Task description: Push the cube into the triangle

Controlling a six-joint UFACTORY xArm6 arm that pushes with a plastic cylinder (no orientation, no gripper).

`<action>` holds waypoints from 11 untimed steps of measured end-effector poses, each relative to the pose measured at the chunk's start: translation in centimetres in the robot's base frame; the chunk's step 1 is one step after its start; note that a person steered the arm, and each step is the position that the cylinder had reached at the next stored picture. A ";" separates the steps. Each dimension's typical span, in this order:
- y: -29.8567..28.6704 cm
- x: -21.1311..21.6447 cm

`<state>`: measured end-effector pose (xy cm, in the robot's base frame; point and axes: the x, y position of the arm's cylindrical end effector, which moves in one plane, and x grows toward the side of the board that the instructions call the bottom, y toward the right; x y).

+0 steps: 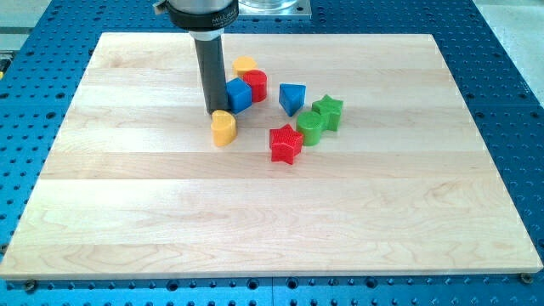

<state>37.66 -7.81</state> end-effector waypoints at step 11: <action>13.6 -3.7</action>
